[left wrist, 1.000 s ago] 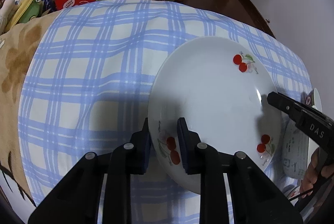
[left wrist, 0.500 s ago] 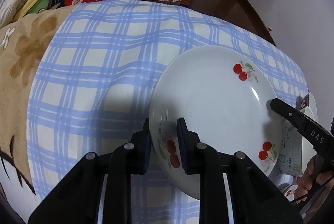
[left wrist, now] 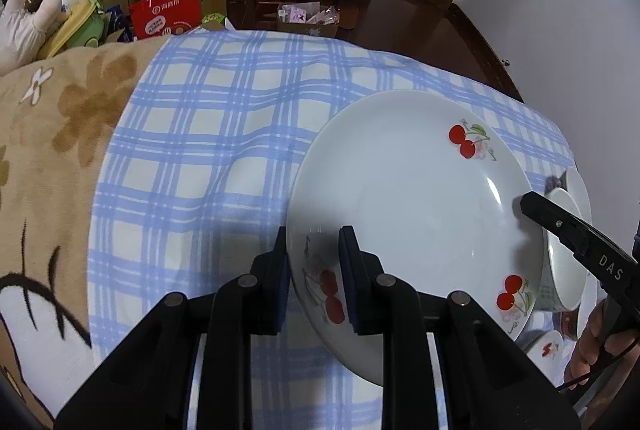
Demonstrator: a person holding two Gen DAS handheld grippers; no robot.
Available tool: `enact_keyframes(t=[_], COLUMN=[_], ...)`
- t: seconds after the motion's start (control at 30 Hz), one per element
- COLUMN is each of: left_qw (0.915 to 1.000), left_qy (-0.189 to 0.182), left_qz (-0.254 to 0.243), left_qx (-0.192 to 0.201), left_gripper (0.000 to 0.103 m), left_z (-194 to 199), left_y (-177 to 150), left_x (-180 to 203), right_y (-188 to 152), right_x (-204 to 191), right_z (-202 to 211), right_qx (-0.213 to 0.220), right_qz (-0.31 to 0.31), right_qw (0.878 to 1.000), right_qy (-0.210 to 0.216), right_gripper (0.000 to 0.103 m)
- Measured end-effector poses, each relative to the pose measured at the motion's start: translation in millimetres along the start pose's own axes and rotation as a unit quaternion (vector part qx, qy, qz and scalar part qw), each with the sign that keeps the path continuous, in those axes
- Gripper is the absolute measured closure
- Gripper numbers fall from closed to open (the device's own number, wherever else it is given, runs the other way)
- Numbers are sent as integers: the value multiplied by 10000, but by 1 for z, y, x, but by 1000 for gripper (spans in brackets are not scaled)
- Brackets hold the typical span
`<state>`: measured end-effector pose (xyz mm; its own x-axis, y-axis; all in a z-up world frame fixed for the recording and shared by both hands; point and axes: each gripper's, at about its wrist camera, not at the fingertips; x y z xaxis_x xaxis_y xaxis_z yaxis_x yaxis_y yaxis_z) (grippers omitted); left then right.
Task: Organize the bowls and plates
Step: 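Lower the right tool's plate onto the plate stack while the left tool carries its plate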
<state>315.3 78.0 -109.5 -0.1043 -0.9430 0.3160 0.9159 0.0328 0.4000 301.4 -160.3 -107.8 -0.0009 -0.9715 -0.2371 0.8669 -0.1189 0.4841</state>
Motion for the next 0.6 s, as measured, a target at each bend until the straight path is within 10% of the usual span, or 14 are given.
enact_keyframes(t=[0.6], left_qw=[9972], left_qy=[-434], left_qz=[-549], left_qx=[264], left_gripper=[81], left_z=[67], left_y=[-46], left_x=[75], right_y=[-51], right_x=[38], right_z=[114], right_qx=[561], right_qz=[-332], right_qw=[9977], right_qy=[-201], right_gripper=[95])
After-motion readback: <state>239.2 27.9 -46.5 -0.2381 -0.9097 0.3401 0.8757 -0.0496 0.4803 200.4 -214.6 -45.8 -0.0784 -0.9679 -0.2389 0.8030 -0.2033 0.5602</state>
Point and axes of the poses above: each gripper's, at about its wrist camera, not at the fingertips, and z roughly against the way its jaws point, x to its right, y to its top, and after that the axes turned 7 degrees about -y, right-handed
